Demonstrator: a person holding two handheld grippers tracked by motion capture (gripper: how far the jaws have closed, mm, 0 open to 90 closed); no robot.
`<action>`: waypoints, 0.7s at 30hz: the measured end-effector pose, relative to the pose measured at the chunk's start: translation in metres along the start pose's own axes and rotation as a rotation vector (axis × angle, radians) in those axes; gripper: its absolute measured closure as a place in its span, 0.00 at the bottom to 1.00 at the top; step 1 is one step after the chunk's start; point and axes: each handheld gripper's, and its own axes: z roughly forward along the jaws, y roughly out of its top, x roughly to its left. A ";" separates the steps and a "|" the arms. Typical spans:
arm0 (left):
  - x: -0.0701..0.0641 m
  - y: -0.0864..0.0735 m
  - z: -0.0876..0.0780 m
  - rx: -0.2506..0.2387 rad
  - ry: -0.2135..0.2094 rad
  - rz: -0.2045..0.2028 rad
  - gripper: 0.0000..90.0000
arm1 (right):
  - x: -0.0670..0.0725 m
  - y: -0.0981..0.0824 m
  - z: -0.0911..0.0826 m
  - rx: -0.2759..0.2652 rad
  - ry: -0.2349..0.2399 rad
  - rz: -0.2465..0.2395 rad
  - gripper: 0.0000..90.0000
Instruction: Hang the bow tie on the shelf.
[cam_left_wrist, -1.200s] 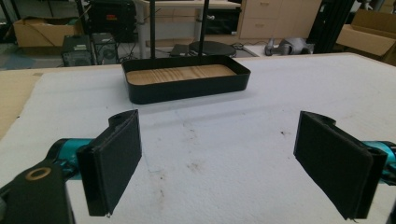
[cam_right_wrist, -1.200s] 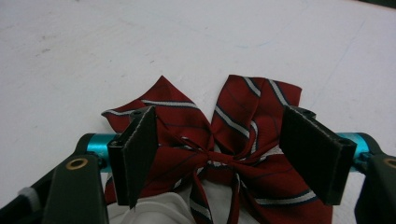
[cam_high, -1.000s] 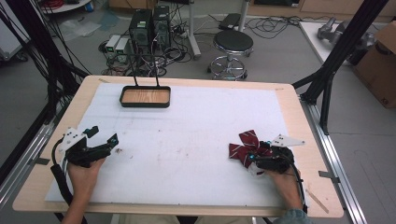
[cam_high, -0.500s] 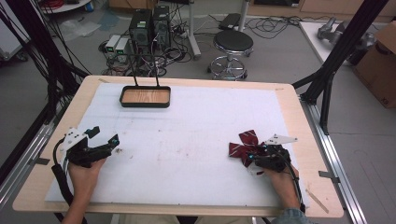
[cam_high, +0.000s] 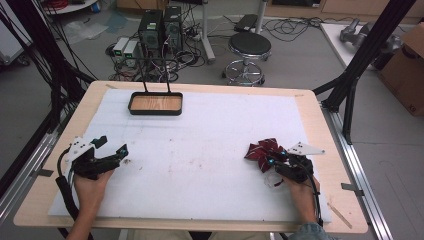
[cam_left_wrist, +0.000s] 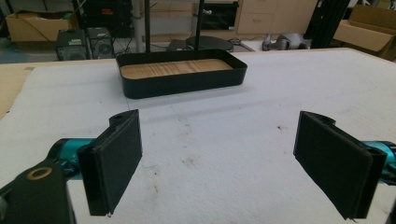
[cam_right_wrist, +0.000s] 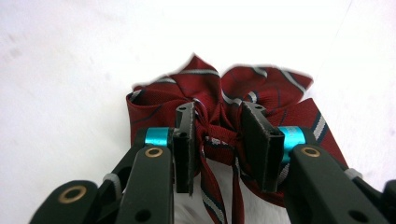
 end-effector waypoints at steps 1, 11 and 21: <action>0.000 0.000 0.000 0.001 0.001 0.003 0.17 | 0.001 0.002 -0.002 -0.020 0.000 0.000 0.74; -0.002 0.000 0.003 -0.008 -0.008 0.005 0.18 | 0.016 0.023 -0.016 -0.161 -0.019 0.000 0.74; -0.002 0.001 0.006 -0.003 -0.020 0.017 0.18 | 0.027 0.060 -0.007 -0.195 0.012 -0.024 0.74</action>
